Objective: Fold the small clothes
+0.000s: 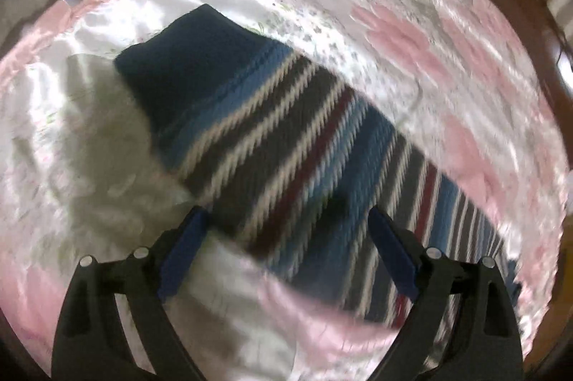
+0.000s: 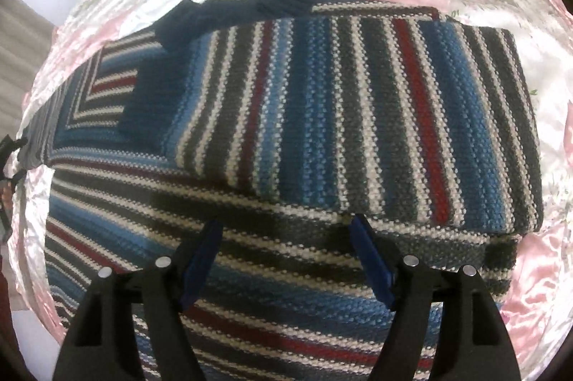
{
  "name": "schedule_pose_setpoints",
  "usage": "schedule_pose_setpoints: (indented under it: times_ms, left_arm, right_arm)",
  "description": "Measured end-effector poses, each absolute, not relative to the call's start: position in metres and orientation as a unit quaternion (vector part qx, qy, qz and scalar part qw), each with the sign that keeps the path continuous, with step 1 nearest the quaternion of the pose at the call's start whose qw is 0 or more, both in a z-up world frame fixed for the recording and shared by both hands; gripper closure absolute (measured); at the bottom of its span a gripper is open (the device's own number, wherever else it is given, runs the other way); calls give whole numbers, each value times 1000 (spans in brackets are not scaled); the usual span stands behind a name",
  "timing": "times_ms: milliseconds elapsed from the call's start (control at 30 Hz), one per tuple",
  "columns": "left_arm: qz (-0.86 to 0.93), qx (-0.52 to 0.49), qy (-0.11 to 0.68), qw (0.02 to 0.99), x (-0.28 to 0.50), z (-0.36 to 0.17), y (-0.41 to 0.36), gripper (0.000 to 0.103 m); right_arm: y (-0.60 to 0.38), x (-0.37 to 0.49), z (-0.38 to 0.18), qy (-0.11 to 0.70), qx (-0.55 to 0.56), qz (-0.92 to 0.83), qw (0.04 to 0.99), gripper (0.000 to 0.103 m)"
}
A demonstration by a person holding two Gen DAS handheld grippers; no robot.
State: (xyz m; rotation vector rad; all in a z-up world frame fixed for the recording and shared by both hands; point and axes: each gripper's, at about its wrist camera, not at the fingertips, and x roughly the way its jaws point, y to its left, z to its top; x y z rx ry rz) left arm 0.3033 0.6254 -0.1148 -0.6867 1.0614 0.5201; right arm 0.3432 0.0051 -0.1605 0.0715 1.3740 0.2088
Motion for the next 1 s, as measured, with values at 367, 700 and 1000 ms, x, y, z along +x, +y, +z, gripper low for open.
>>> schedule_pose_setpoints:
  times_ms: [367,700,1000]
  left_arm:
    - [232,-342,478,775,327,-121,635,89]
    - [198,-262,403,854,326,-64,569,92]
    - [93,-180,376,904,334,-20,436,92]
  right_arm:
    - [-7,341,-166,630,20,92,771,27]
    - [-22,330,-161,622,36,97,776,27]
    - [-48,311,-146,612,48,94,783,27]
